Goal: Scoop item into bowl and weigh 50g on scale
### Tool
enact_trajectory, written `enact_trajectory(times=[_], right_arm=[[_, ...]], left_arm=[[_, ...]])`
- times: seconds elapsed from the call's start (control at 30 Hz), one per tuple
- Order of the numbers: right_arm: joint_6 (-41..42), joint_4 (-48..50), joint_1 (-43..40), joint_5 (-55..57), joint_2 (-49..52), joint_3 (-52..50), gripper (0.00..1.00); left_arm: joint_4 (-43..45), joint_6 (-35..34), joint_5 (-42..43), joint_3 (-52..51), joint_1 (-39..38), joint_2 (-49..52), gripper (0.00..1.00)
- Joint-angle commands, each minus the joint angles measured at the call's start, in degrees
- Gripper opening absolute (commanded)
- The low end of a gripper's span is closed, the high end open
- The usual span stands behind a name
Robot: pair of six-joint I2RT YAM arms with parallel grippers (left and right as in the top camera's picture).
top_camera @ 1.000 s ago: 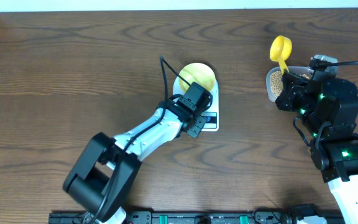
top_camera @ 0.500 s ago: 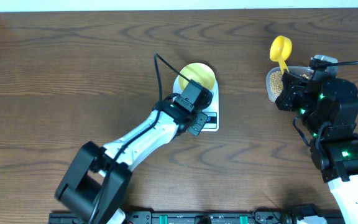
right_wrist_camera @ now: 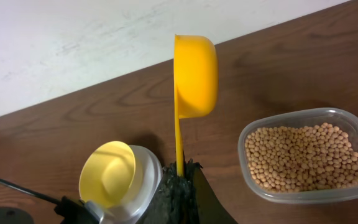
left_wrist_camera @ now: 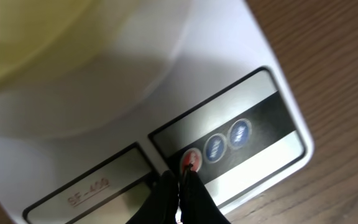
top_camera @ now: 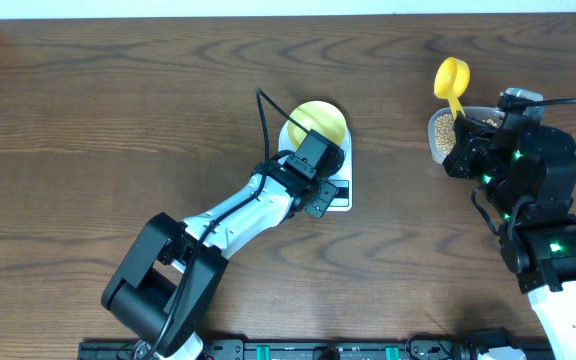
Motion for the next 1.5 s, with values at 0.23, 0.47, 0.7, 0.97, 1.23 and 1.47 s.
enact_trajectory(times=[0.23,0.47,0.7,0.97,1.23,1.47], right_arm=[[0.55,0.00,-0.13,0.48,-0.04,1.05,0.01],[0.52,-0.02,-0.13,0.48,-0.04,1.05,0.01],[0.55,-0.02,-0.13,0.48,-0.04,1.05,0.01],[0.52,-0.28,-0.13,0.48,-0.04,1.05,0.01],[0.52,-0.72,-0.13,0.48,-0.04,1.05,0.01],[0.52,-0.94,-0.13,0.48,-0.04,1.05,0.01]], left_arm=[[0.50,0.37,1.53,-0.37,0.09,1.16,0.07],[1.77,0.37,1.53,-0.37,0.09,2.49,0.07],[1.70,0.35,1.31,-0.37,0.09,4.04,0.07],[-0.74,-0.28,-5.35,-0.37,0.15,5.60,0.07],[-1.07,-0.07,-6.03,-0.44,0.24,6.84,0.07],[-1.33,-0.07,-3.63,-0.44,0.24,8.15,0.07]])
